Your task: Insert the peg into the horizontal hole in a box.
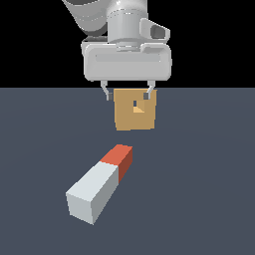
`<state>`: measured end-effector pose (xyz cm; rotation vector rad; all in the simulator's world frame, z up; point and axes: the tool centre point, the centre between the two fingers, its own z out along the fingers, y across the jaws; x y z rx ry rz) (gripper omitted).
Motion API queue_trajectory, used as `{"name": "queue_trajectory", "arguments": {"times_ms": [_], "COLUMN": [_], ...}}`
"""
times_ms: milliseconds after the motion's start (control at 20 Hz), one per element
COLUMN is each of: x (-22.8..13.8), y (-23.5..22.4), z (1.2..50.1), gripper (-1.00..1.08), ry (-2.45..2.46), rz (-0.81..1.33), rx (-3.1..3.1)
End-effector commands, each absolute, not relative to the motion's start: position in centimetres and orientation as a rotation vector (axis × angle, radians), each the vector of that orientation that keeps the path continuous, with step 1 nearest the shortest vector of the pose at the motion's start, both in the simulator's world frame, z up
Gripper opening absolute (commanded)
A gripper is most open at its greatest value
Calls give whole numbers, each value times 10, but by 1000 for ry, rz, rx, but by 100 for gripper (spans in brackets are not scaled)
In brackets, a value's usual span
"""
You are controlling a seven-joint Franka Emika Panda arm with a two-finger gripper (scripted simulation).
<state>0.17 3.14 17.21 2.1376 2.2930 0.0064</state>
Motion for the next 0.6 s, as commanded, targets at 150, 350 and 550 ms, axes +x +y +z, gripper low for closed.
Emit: {"name": "queue_trajectory", "arguments": {"times_ms": [150, 350, 550], "x": [1, -2, -10], "y": [27, 9, -22], "z": [170, 159, 140], "gripper": [100, 100, 100], "ry": [2281, 2227, 2130], "rz": [6, 5, 3], "rx": [2150, 2206, 2302]}}
